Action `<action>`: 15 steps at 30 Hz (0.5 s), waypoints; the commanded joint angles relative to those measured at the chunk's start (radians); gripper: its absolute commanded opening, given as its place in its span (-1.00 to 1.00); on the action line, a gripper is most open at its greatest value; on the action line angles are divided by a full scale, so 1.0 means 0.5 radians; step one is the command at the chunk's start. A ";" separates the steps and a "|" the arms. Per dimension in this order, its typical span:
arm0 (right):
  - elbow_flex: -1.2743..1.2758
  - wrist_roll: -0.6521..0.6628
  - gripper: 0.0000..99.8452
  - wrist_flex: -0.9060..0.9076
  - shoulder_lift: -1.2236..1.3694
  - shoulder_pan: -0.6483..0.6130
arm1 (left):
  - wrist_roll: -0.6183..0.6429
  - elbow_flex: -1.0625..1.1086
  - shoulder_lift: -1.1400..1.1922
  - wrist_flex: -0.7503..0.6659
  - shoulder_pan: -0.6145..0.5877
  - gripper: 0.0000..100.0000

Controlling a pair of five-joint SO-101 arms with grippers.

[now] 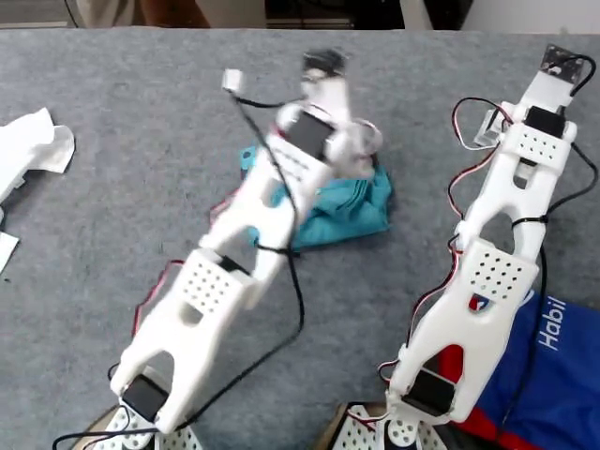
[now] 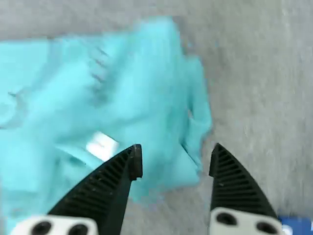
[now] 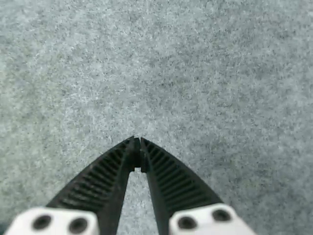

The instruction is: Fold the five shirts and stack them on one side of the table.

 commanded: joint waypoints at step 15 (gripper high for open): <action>-0.044 0.000 -0.99 -0.040 -0.014 -0.014 | 0.031 0.203 0.130 0.052 0.003 -0.96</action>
